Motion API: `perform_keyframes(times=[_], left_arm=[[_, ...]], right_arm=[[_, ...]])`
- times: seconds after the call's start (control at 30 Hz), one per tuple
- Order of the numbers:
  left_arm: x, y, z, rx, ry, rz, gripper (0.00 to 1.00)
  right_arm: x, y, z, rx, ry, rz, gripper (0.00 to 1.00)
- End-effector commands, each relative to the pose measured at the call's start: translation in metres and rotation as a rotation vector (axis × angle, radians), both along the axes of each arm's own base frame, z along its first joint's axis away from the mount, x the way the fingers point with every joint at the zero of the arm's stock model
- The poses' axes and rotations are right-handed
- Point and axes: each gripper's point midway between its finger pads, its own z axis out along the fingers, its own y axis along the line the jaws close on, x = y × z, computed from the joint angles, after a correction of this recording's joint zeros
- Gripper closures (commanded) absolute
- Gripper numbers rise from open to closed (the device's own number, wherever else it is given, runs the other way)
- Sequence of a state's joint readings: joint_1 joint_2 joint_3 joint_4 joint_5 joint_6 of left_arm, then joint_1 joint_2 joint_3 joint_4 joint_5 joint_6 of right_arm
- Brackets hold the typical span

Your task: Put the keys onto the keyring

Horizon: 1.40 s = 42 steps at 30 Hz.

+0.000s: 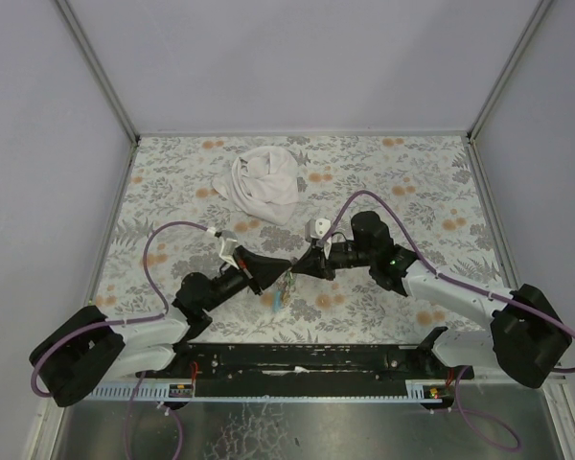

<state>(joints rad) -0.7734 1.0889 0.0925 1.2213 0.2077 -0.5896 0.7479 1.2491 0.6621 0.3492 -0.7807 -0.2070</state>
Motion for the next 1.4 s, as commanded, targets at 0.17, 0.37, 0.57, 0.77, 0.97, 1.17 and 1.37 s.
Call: perform_keyframes(times=[0.17,0.37,0.57,0.77,0.97,1.17,1.37], left_arm=[[-0.007,0.005,0.023,-0.058,-0.103,0.000,1.00],[-0.006,0.009,0.012,0.011,-0.105,0.021,0.92],[-0.005,0.007,0.010,0.100,-0.140,-0.002,0.78],[-0.001,0.003,0.008,0.180,-0.155,-0.055,0.68],[0.001,0.001,0.004,0.269,-0.200,-0.084,0.58],[0.000,0.002,0.005,0.331,-0.295,-0.115,0.53],[-0.011,0.001,0.009,0.337,-0.383,-0.185,0.51]], right_arm=[[0.004,0.002,0.024,0.030,-0.055,0.015,1.00],[0.009,-0.004,0.027,-0.054,-0.093,0.014,1.00],[0.008,-0.006,0.030,-0.107,-0.115,0.052,1.00],[0.007,-0.006,0.029,-0.147,-0.104,0.084,1.00],[0.006,-0.006,0.032,-0.163,-0.106,0.104,1.00],[0.005,-0.008,0.032,-0.195,-0.102,0.127,1.00],[0.001,-0.011,0.031,-0.224,-0.112,0.169,1.00]])
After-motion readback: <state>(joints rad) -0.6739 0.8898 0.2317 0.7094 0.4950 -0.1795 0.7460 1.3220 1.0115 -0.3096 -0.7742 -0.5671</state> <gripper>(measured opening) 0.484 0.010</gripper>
